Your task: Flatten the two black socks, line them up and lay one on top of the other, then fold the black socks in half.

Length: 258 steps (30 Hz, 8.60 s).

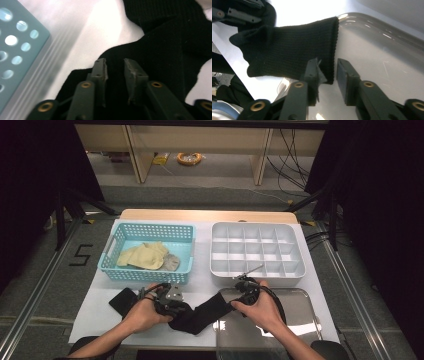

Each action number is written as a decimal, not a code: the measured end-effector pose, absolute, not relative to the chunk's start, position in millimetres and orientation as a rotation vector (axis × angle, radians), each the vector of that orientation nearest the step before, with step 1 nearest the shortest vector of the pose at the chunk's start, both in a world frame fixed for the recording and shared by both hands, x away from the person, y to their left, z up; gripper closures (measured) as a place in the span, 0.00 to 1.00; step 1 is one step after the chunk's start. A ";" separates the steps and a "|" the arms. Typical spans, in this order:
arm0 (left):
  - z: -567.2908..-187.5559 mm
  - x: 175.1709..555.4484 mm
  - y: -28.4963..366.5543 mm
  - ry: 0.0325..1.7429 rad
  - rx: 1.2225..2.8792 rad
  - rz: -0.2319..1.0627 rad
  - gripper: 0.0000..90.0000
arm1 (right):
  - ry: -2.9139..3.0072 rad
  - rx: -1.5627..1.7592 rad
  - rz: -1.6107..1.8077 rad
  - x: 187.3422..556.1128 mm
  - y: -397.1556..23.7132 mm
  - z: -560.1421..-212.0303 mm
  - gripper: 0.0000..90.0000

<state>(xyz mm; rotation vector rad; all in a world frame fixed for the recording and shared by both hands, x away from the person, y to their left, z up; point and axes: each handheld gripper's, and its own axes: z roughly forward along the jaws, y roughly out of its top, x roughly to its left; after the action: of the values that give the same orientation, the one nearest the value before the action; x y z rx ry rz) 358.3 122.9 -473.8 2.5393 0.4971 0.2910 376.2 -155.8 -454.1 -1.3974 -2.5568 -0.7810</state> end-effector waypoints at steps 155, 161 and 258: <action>-317.3 330.9 177.3 0.646 1.852 0.444 1.00 | -2.524 -1.444 -0.963 368.6 -163.1 -441.6 0.81; -322.3 340.8 150.1 0.609 1.875 0.387 1.00 | -2.520 -1.451 -0.974 369.1 -165.1 -439.9 0.81; -442.4 344.4 194.4 0.828 2.226 0.293 0.54 | -2.503 -1.334 -0.873 387.2 -102.7 -452.5 0.83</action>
<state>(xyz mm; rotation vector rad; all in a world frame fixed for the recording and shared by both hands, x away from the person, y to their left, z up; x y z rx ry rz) 344.4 194.4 -442.4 2.2259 0.8280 0.2926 387.2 -102.7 -452.5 -1.3343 -2.5034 -0.8728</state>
